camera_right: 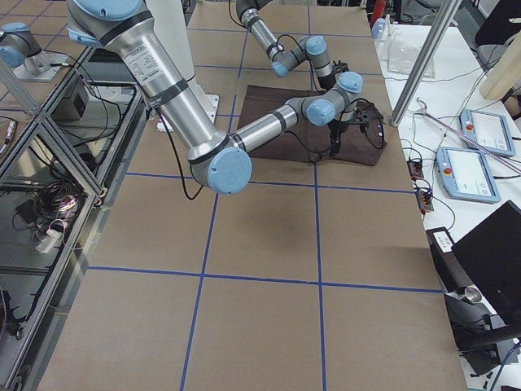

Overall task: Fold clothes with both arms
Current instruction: 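Fold the sleeve nearest the left gripper inward over the shirt body, then move both grippers down to the hem corners nearest the robot, then grasp both hem corners with the left and right grippers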

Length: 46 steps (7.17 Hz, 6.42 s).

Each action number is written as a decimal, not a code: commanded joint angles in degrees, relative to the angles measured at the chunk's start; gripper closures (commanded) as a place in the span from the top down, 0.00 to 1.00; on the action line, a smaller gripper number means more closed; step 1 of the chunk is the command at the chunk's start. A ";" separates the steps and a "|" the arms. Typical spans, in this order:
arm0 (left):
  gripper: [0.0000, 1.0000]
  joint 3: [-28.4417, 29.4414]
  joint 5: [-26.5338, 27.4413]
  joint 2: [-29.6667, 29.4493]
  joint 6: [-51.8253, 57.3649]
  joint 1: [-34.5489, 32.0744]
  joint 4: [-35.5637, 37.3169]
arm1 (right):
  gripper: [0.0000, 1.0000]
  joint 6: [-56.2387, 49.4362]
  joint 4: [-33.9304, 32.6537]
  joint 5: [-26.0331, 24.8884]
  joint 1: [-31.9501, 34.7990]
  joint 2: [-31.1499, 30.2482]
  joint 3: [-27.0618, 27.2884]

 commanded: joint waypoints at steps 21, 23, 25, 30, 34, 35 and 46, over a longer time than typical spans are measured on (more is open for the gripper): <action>1.00 -41.97 -8.88 24.25 15.65 -3.82 19.95 | 0.00 44.19 11.08 -27.70 -40.59 -29.98 34.24; 1.00 -43.19 -9.23 28.25 14.96 -3.91 19.25 | 0.00 44.19 11.17 -25.42 -40.41 -31.47 37.58; 1.00 -52.91 -8.63 40.71 0.73 1.32 18.55 | 0.00 43.40 11.44 -25.67 -39.36 -31.39 38.38; 0.94 -55.69 4.30 46.31 -24.06 23.15 18.98 | 0.00 42.16 11.52 -25.59 -38.48 -30.77 38.38; 0.75 -55.85 5.00 46.49 -24.43 24.13 20.38 | 0.00 42.08 11.52 -25.41 -38.22 -30.69 38.29; 0.58 -56.29 5.00 46.48 -24.43 24.13 21.26 | 0.00 42.16 11.52 -25.41 -38.13 -30.69 38.29; 0.00 -75.07 3.08 45.08 -24.51 27.35 39.61 | 0.00 39.27 11.52 -19.96 -37.07 -33.83 44.95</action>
